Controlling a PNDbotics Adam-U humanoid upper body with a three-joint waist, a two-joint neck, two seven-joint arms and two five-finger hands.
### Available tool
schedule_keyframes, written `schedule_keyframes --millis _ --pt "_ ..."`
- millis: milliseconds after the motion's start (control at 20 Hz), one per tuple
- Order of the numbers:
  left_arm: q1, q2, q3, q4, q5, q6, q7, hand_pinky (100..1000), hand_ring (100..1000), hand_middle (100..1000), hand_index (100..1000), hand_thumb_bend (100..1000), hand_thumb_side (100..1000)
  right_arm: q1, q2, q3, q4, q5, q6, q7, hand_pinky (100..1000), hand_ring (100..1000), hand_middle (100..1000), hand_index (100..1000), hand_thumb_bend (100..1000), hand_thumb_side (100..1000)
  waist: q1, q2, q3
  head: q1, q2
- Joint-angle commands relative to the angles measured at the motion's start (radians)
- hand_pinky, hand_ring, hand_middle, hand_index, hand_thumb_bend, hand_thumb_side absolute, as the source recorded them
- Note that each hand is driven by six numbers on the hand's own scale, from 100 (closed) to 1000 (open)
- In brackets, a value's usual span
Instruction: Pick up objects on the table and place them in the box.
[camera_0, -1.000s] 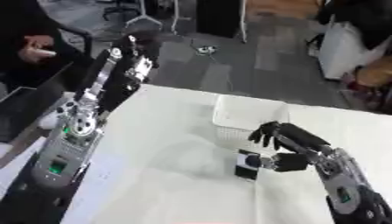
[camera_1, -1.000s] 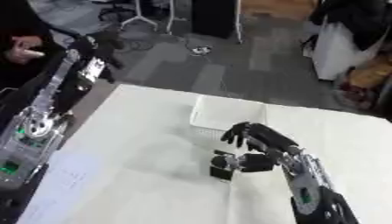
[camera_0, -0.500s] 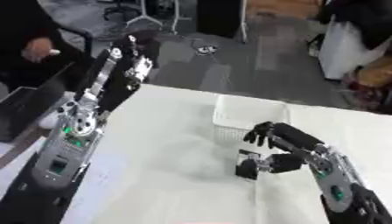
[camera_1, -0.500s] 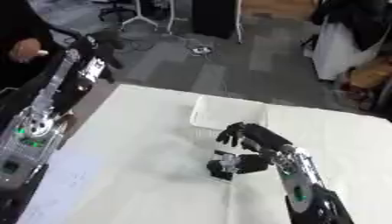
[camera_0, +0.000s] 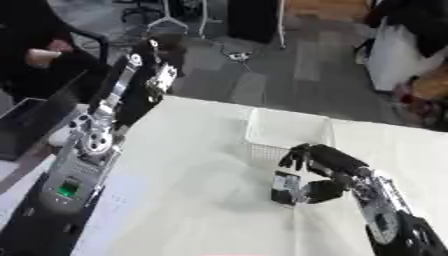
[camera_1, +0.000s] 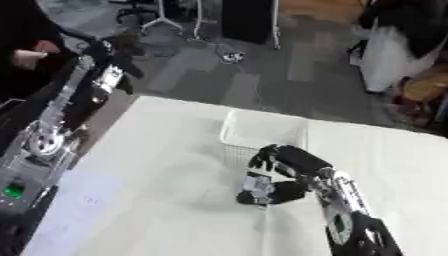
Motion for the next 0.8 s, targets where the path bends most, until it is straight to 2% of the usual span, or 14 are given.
schedule_keyframes --millis 50,100,200,300,350,400,800 --pt "-0.019 0.015 0.008 -0.015 0.0 0.001 -0.001 366 573 682 857 159 882 -0.024 0.0 -0.008 -0.002 0.03 -0.001 -0.017 572 645 672 789 896 1000 0.005 -0.009 0.001 0.008 0.0" --pt "-0.019 0.015 0.008 -0.015 -0.001 0.001 -0.001 366 573 682 857 159 881 -0.023 0.0 -0.009 0.0 0.038 -0.001 -0.022 601 655 678 793 876 1000 0.004 -0.009 0.001 0.008 0.0" --pt "-0.019 0.014 0.008 -0.015 -0.001 0.001 -0.002 366 573 682 857 159 881 -0.023 0.0 -0.011 0.006 0.054 0.002 -0.031 598 658 679 792 867 1000 0.004 -0.009 0.001 0.009 -0.001" --pt "-0.019 0.015 0.008 -0.015 -0.001 0.001 -0.002 366 573 682 857 159 881 -0.025 -0.001 -0.013 0.011 0.069 0.005 -0.038 609 665 684 792 867 1000 0.004 -0.009 0.0 0.009 -0.001" --pt "-0.019 0.015 0.008 -0.015 -0.001 0.001 -0.002 366 573 682 857 159 881 -0.026 -0.001 -0.014 0.014 0.077 0.006 -0.041 607 664 684 792 895 1000 0.004 -0.01 0.0 0.009 -0.001" --pt "-0.018 0.015 0.008 -0.015 -0.001 0.001 -0.002 366 573 682 857 159 881 -0.026 -0.002 -0.015 0.016 0.084 0.007 -0.043 621 672 690 795 868 1000 0.004 -0.01 0.0 0.009 -0.002" --pt "-0.017 0.015 0.008 -0.015 -0.001 0.0 -0.002 365 573 681 857 159 882 -0.025 -0.005 -0.029 0.034 0.145 0.021 -0.063 657 691 707 807 868 1000 0.005 -0.009 -0.002 0.011 -0.004"
